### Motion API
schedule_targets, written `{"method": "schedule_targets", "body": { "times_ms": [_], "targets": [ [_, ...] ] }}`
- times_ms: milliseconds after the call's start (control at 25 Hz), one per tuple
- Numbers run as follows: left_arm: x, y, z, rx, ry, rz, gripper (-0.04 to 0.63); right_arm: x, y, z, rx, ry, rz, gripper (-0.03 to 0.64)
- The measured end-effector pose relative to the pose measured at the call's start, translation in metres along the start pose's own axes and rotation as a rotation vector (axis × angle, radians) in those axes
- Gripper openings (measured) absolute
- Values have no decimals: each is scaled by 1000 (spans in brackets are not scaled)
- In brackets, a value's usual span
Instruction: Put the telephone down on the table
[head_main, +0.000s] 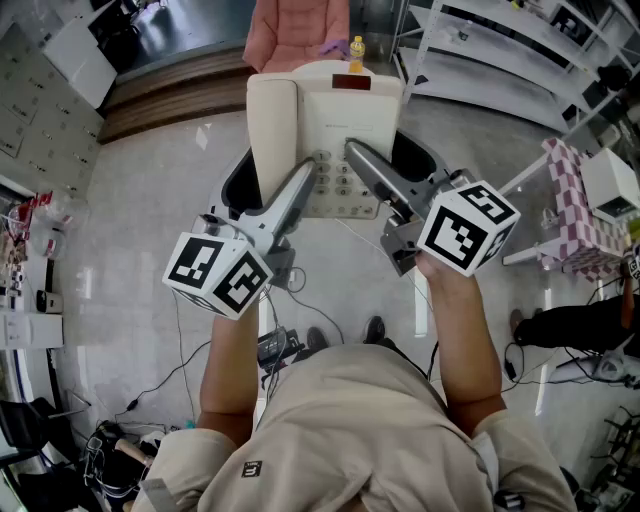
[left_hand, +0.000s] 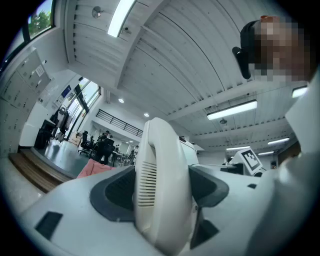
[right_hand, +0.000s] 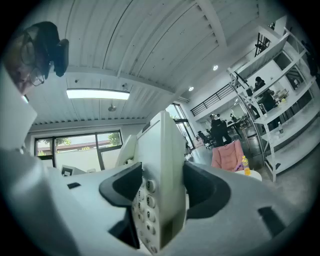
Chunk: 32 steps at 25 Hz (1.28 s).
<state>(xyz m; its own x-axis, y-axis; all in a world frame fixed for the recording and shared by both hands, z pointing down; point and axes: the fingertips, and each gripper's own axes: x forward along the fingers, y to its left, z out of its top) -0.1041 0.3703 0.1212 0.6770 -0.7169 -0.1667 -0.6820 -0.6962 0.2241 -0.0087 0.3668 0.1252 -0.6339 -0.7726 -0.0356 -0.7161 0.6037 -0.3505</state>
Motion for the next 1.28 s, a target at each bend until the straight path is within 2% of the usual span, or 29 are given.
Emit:
{"method": "schedule_targets", "body": {
  "times_ms": [520,1040,1280],
  "targets": [
    [-14,2,-1,-1,46,12,321,0,11,-9,1,-3,-12,239],
    [-26,11,5,-9,24,-42,321,4,26,-12,23,-32,-52,239],
    [-16,16,0,-17,16,-48,321,8,14,-12,40,-22,-50,239]
  ]
}}
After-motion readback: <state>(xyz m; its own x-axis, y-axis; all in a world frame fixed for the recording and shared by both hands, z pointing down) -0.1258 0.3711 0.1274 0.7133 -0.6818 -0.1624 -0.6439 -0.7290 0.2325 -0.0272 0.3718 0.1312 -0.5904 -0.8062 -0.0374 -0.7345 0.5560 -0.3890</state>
